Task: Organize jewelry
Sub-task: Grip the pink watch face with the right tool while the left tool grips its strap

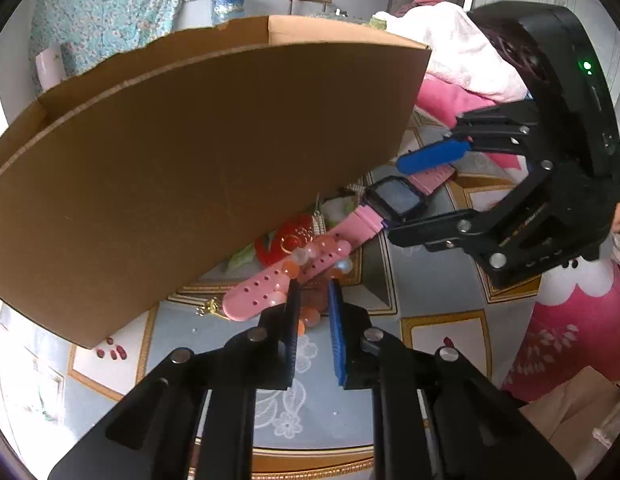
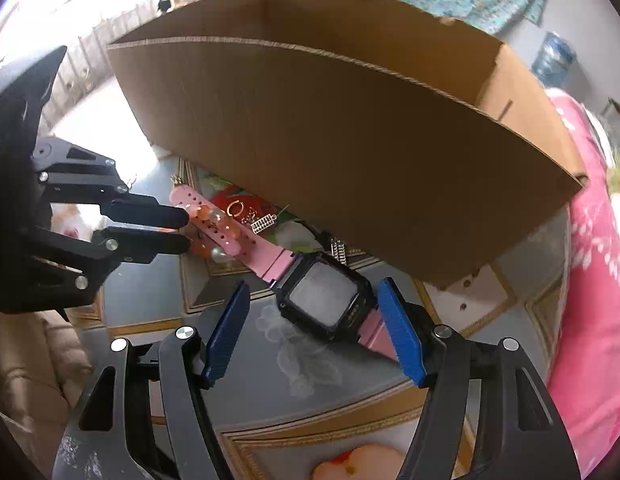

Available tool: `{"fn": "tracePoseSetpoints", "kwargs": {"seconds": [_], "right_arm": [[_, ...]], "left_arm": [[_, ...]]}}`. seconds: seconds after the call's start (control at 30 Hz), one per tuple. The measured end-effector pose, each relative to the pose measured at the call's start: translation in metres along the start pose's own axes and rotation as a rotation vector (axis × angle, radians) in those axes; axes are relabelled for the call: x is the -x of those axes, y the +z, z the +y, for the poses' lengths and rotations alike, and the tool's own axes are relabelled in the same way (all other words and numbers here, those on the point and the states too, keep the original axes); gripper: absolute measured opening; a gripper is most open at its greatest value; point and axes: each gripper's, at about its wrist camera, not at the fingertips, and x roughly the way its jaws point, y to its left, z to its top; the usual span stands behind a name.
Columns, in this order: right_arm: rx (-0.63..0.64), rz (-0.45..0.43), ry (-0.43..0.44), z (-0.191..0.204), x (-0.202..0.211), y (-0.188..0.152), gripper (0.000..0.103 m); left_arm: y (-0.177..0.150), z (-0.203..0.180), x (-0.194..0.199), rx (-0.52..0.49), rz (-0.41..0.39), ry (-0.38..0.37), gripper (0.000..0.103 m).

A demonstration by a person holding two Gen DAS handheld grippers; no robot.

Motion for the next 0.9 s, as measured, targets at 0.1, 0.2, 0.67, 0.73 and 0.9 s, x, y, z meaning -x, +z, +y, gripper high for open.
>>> {"fn": "tracePoseSetpoints", "kwargs": {"seconds": [0.1,0.2,0.67,0.73,0.9], "right_arm": [[0.027,0.009,-0.013,0.003,-0.004,0.002,0.058],[0.048,0.014,-0.033,0.007,-0.005,0.002,0.056],[0.043,0.006,-0.043,0.016,0.003,-0.003,0.051],[0.019,0.007,-0.016,0.011,0.005,-0.003,0.051],[-0.062,0.011,0.073,-0.006,0.009,-0.001,0.051]], "left_arm": [[0.0,-0.001,-0.002,-0.002,0.015,0.002,0.013],[0.0,-0.001,-0.003,-0.005,0.028,0.011,0.013],[-0.01,0.011,0.003,0.058,0.037,0.081,0.013],[-0.011,0.008,0.002,0.058,0.026,0.089,0.013],[-0.014,-0.002,0.011,0.049,-0.016,0.105,0.013]]}}
